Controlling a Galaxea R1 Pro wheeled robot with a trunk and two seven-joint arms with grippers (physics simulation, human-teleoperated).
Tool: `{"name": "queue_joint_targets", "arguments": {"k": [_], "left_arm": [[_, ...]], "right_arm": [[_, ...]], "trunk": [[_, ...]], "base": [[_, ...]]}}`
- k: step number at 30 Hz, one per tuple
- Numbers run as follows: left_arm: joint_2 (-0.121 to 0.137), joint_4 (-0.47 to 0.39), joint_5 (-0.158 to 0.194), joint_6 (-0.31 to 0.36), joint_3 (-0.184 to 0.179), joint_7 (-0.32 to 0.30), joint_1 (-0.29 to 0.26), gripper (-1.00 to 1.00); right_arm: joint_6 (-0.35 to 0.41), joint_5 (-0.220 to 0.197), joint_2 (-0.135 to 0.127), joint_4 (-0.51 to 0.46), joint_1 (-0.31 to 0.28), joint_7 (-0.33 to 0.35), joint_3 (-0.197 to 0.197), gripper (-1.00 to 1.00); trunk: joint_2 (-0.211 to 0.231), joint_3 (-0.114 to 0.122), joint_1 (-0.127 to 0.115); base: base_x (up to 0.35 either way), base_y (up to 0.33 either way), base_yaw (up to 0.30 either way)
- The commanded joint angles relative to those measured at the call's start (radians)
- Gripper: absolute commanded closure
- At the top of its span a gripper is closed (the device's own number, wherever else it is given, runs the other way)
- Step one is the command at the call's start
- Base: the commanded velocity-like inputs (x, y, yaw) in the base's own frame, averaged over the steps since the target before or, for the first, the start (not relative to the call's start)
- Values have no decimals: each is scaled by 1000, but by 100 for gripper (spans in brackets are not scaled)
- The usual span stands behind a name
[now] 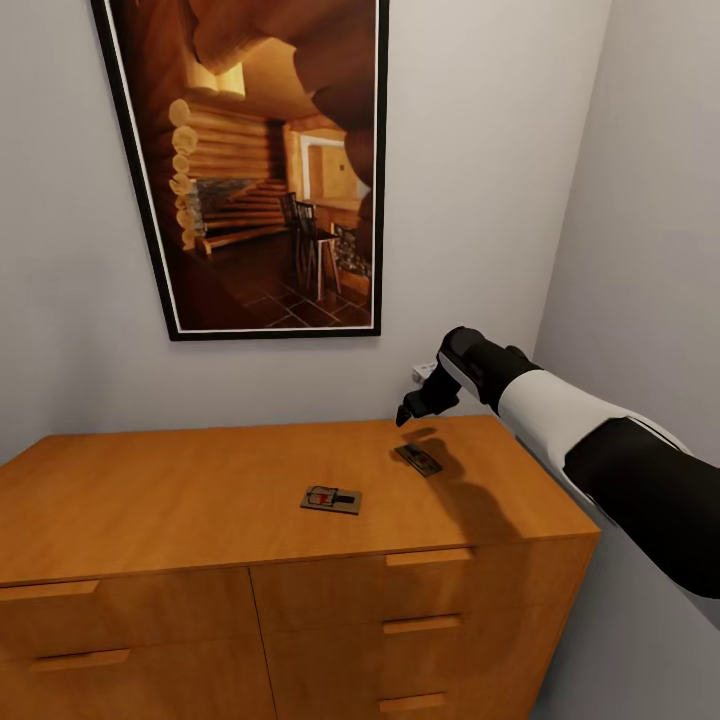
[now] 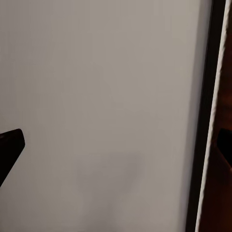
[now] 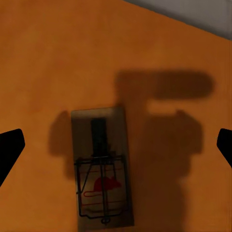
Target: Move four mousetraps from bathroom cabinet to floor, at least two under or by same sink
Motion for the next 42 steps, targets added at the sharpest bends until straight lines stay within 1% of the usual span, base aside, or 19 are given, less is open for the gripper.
{"name": "queue_joint_targets", "arguments": {"k": [1, 32, 39, 42], "left_arm": [[1, -1, 9, 3, -3, 10, -3, -100], [1, 0, 9, 3, -3, 10, -3, -100], [2, 0, 9, 3, -3, 10, -3, -100], [2, 0, 9, 3, -3, 10, -3, -100]], "right_arm": [[2, -6, 0, 0, -2, 2, 10, -100], [2, -6, 0, 0, -2, 2, 18, -100], [2, -6, 0, 1, -2, 2, 18, -100], [2, -6, 0, 1, -2, 2, 18, -100]], "trunk": [[-1, -1, 0], [-1, -1, 0], [-50, -23, 27], [-50, -23, 27]], "base": [[0, 0, 0], [0, 0, 0], [0, 0, 0], [0, 0, 0]]}}
